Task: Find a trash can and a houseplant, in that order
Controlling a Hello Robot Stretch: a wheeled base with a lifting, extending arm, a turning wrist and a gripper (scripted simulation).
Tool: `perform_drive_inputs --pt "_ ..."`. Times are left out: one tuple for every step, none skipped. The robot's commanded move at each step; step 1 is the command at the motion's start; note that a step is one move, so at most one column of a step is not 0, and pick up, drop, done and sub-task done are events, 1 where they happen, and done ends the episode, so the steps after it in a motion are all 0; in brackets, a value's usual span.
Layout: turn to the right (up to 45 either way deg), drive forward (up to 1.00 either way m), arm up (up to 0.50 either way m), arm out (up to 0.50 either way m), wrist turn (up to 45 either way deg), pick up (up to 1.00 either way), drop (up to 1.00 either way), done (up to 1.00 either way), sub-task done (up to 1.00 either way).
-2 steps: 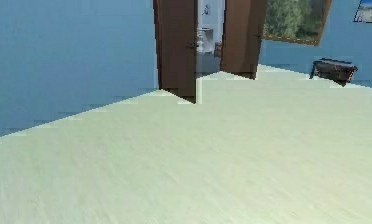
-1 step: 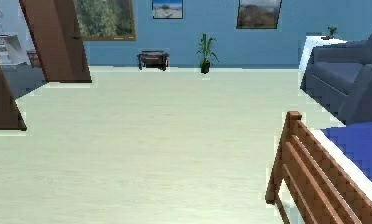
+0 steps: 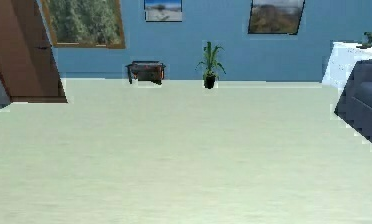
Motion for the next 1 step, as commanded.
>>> perform_drive_inputs --pt "6.0 0.0 0.0 0.0 0.0 0.0 0.0 0.0 0.0"
